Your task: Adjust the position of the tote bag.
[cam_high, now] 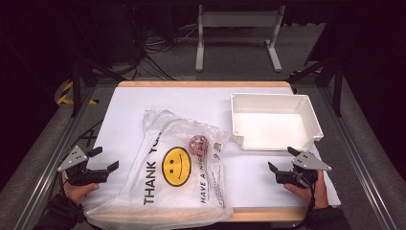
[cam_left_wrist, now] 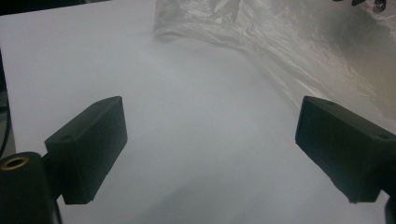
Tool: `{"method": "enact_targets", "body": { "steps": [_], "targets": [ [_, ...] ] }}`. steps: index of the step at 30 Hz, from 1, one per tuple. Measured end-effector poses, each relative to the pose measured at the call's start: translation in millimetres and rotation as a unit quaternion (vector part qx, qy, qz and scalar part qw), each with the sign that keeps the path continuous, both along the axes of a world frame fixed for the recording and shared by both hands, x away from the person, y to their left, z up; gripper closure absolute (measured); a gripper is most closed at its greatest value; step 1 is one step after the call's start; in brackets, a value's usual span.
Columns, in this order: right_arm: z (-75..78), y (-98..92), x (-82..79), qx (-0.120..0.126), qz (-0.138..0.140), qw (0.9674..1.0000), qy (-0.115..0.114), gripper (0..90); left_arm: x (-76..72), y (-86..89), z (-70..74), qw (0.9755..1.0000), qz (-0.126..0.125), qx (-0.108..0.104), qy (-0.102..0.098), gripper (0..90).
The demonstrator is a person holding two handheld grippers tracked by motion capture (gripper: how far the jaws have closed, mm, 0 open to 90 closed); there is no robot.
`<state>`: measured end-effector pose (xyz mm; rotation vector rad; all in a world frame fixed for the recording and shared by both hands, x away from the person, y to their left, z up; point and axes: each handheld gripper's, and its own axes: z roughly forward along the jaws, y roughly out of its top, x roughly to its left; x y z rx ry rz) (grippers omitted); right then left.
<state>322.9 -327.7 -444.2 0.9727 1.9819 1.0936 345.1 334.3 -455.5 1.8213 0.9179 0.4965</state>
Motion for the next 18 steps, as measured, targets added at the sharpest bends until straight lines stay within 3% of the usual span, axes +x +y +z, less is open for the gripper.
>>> {"method": "enact_targets", "body": {
  "steps": [5,8,11,14,16,17,18],
  "targets": [
    [0.6,0.3,0.0,-0.001,-0.007,1.0,-0.001,17.7,0.9,-0.2,0.1,1.0,0.002,-0.001,0.004,12.1],
    [2.2,1.4,-1.8,0.011,0.005,0.9999,0.012,21.1,2.4,0.3,0.5,1.0,0.0,0.001,0.006,13.0],
    [9.4,12.1,-7.8,0.02,0.04,0.9988,0.019,24.8,3.1,1.4,3.4,0.9999,-0.001,-0.011,0.008,13.4],
    [19.9,36.9,-19.8,0.023,0.078,0.9964,0.023,24.3,3.4,0.9,12.6,0.9997,-0.002,-0.023,0.0,13.7],
    [24.4,55.2,-29.3,0.027,0.114,0.9927,0.029,23.2,2.7,-2.1,21.2,0.9996,-0.008,-0.023,-0.011,14.0],
    [24.4,55.2,-29.3,0.027,0.114,0.9927,0.029,23.2,2.7,-2.1,21.2,0.9996,-0.008,-0.023,-0.011,14.5],
    [26.6,78.7,-39.6,0.011,0.144,0.9888,0.039,19.8,3.0,-3.3,25.5,0.9994,-0.011,-0.028,-0.017,15.2]
  ]
}}
